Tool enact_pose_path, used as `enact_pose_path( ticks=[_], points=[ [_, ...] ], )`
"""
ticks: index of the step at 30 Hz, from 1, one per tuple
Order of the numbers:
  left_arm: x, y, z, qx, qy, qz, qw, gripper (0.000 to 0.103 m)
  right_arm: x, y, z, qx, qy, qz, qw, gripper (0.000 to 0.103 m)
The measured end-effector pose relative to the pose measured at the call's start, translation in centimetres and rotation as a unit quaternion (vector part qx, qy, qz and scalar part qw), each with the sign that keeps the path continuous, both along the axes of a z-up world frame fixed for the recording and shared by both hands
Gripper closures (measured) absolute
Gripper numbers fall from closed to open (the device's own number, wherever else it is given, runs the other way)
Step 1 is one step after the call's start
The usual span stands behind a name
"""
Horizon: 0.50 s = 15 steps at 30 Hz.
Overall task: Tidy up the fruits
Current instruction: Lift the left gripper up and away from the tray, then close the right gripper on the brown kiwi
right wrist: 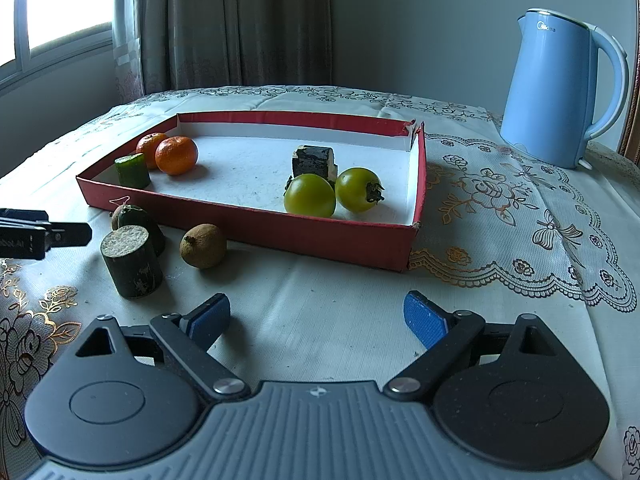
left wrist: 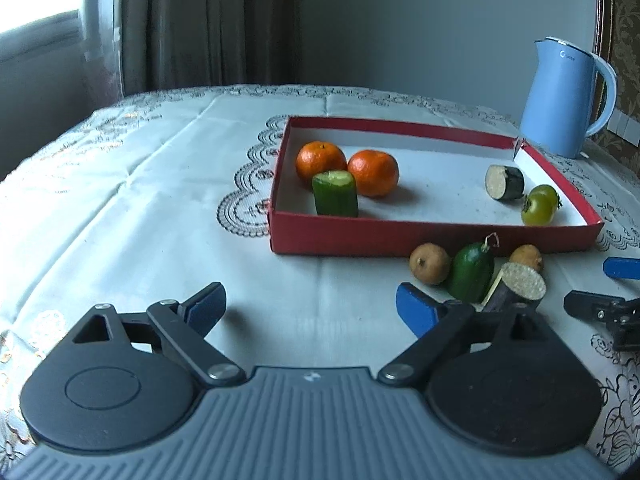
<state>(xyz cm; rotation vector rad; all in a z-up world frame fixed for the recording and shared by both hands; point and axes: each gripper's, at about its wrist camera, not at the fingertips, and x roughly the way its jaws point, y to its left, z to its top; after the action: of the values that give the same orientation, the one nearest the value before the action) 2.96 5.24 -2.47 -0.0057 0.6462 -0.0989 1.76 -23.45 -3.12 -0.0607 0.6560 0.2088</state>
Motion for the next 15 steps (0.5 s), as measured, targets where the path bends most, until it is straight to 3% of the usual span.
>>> enact_pose_path(
  ticks=[15],
  points=[
    [0.8,-0.6,-0.5,0.017,0.012,0.001,0.9998,0.000,-0.3,1.3,0.5,-0.010,-0.023,-0.007,1.000,0.008]
  ],
)
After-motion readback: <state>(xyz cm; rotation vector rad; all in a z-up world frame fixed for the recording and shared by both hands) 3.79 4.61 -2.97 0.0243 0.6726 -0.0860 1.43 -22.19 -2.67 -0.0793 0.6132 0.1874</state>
